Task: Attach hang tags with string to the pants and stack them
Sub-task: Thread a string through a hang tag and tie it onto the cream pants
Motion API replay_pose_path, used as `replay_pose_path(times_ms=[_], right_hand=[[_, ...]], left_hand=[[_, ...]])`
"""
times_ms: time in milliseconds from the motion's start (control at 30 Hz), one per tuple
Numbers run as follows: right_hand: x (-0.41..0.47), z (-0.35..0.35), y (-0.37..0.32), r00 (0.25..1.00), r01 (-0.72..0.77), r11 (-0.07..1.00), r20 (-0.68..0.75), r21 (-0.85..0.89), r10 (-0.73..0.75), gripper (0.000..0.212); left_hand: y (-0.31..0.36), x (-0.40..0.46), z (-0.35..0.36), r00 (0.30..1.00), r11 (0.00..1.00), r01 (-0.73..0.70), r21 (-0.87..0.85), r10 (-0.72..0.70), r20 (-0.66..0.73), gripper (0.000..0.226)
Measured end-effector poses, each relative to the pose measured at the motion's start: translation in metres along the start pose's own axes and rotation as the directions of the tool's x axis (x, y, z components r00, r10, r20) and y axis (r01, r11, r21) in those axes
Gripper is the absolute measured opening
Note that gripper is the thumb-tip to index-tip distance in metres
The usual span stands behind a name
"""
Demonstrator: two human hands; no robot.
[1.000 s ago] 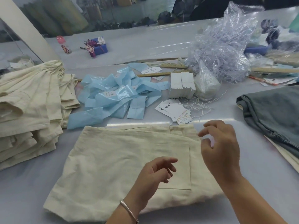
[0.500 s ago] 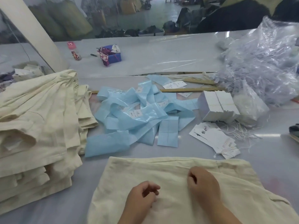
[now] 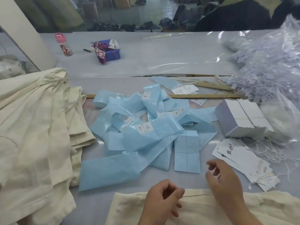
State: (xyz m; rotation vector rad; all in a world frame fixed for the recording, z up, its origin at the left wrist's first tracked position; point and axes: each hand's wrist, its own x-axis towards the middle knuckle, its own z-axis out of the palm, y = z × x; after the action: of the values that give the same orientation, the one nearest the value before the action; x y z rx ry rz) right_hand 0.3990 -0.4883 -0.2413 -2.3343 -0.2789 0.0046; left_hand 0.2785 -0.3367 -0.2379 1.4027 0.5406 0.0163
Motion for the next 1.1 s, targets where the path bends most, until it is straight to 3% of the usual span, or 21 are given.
replay_pose_path(times_ms=[133, 267, 333, 400, 467, 567, 633, 733, 833, 900, 1033, 1100], right_hand=[[0.086, 0.016, -0.017, 0.999, 0.022, 1.000, -0.048, -0.005, -0.022, 0.055], [0.152, 0.023, -0.027, 0.991, 0.128, 0.961, 0.065, -0.246, -0.115, 0.078], [0.174, 0.026, -0.028, 0.989, 0.097, 0.947, 0.138, -0.307, -0.057, 0.077], [0.186, 0.029, -0.028, 0.984, 0.027, 0.948, 0.175, -0.317, 0.031, 0.063], [0.187, 0.029, -0.030, 0.995, -0.029, 0.980, 0.092, -0.198, 0.048, 0.044], [0.165, 0.029, -0.032, 0.986, -0.031, 0.987, -0.155, 0.157, 0.056, 0.043], [0.141, 0.026, -0.038, 0.972, -0.028, 0.923, -0.205, 0.385, 0.115, 0.052], [0.100, 0.023, -0.041, 0.977, 0.072, 0.820, -0.204, 0.568, 0.056, 0.055], [0.068, 0.017, -0.043, 0.983, 0.120, 0.747, -0.181, 0.654, 0.000, 0.052], [0.055, 0.012, -0.043, 0.977, 0.170, 0.749, -0.210, 0.641, -0.042, 0.051], [0.035, 0.004, -0.040, 0.972, 0.212, 0.754, -0.214, 0.621, -0.097, 0.058], [0.027, 0.004, -0.035, 0.971, 0.221, 0.790, -0.202, 0.572, -0.125, 0.059]], left_hand=[[-0.004, 0.003, -0.007, 0.998, 1.000, 0.019, 0.023, -0.020, 0.067, 0.022], [-0.009, 0.008, -0.008, 0.995, 0.993, -0.030, 0.115, 0.018, 0.103, 0.022], [-0.010, 0.008, -0.010, 0.995, 0.989, -0.037, 0.140, 0.024, 0.097, 0.021], [-0.013, 0.009, -0.013, 0.995, 0.987, -0.043, 0.154, 0.028, 0.098, 0.021], [-0.014, 0.009, -0.013, 0.994, 0.987, -0.043, 0.155, 0.026, 0.107, 0.022], [-0.011, 0.014, -0.012, 0.999, 0.998, -0.012, 0.064, 0.009, 0.053, 0.026], [-0.001, 0.019, -0.007, 0.999, 1.000, -0.001, -0.025, 0.003, 0.050, 0.024], [0.019, 0.040, 0.008, 0.999, 0.962, 0.042, -0.270, -0.037, 0.024, 0.013], [0.047, 0.063, 0.028, 1.000, 0.926, 0.004, -0.378, 0.008, 0.030, 0.033], [0.062, 0.071, 0.042, 0.999, 0.940, -0.029, -0.341, 0.041, 0.028, 0.046], [0.076, 0.079, 0.063, 0.993, 0.976, -0.101, -0.193, 0.087, -0.078, 0.035], [0.083, 0.081, 0.071, 0.992, 0.966, -0.110, -0.234, 0.093, -0.082, 0.034]])
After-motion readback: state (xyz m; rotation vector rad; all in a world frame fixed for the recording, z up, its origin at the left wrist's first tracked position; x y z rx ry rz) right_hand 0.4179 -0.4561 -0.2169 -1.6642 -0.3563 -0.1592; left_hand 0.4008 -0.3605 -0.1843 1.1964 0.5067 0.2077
